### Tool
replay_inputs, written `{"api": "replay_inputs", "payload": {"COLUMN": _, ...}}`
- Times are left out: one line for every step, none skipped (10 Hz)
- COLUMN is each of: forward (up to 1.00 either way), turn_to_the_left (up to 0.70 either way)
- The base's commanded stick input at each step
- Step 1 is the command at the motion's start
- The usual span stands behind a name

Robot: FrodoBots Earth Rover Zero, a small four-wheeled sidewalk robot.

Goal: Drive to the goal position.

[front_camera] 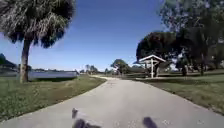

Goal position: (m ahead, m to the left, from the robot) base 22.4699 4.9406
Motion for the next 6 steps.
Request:
{"api": "replay_inputs", "payload": {"forward": 0.7, "turn_to_the_left": 0.0}}
{"api": "replay_inputs", "payload": {"forward": 0.7, "turn_to_the_left": 0.0}}
{"api": "replay_inputs", "payload": {"forward": 0.7, "turn_to_the_left": 0.0}}
{"api": "replay_inputs", "payload": {"forward": 0.7, "turn_to_the_left": 0.0}}
{"api": "replay_inputs", "payload": {"forward": 0.7, "turn_to_the_left": 0.0}}
{"api": "replay_inputs", "payload": {"forward": 0.7, "turn_to_the_left": 0.0}}
